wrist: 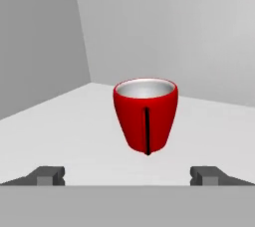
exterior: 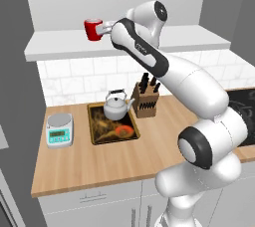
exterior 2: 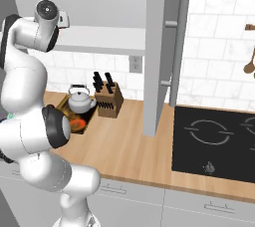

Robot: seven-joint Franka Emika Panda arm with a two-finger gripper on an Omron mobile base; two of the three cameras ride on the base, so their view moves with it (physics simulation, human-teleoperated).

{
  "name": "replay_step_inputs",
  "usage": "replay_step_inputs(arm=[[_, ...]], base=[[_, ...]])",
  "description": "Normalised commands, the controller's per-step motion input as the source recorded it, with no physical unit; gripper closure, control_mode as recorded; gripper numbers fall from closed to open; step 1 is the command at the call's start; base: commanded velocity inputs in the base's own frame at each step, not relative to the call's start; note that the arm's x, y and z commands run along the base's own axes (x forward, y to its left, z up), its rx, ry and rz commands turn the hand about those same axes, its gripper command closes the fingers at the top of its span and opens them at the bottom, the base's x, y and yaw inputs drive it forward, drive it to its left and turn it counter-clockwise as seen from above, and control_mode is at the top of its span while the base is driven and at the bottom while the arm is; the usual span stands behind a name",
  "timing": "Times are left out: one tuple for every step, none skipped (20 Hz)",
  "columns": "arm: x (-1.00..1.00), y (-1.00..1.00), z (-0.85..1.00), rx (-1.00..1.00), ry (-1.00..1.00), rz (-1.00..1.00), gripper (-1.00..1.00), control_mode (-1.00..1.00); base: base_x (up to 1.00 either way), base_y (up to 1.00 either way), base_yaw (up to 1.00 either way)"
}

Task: Pick the kettle from the counter and place it on the tray. Then pick the mug from the cabinet and place it on the tray. Then close the cabinet doors.

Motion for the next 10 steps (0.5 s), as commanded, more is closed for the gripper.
replay_step_inputs(arm=[[0.31, 0.08, -0.11, 0.00, 0.11, 0.05, -1.00, -1.00], [0.31, 0.08, -0.11, 0.00, 0.12, 0.05, -1.00, -1.00], [0.31, 0.08, -0.11, 0.00, 0.12, 0.05, -1.00, -1.00], [0.30, 0.07, -0.10, 0.00, 0.13, 0.05, -1.00, -1.00], [0.28, 0.08, -0.13, 0.00, 0.12, 0.04, -1.00, -1.00], [0.28, 0.08, -0.11, 0.00, 0.09, 0.04, -1.00, -1.00], [0.26, 0.10, -0.11, 0.00, 0.04, 0.05, -1.00, -1.00], [0.25, 0.10, -0.09, 0.00, 0.01, 0.05, -1.00, -1.00], [0.24, 0.10, -0.05, 0.00, 0.00, 0.05, -1.00, -1.00], [0.22, 0.12, -0.05, 0.00, 0.00, 0.05, -1.00, -1.00]], base=[[0.00, 0.00, 0.00], [0.00, 0.00, 0.00], [0.00, 0.00, 0.00], [0.00, 0.00, 0.00], [0.00, 0.00, 0.00], [0.00, 0.00, 0.00], [0.00, 0.00, 0.00], [0.00, 0.00, 0.00], [0.00, 0.00, 0.00], [0.00, 0.00, 0.00]])
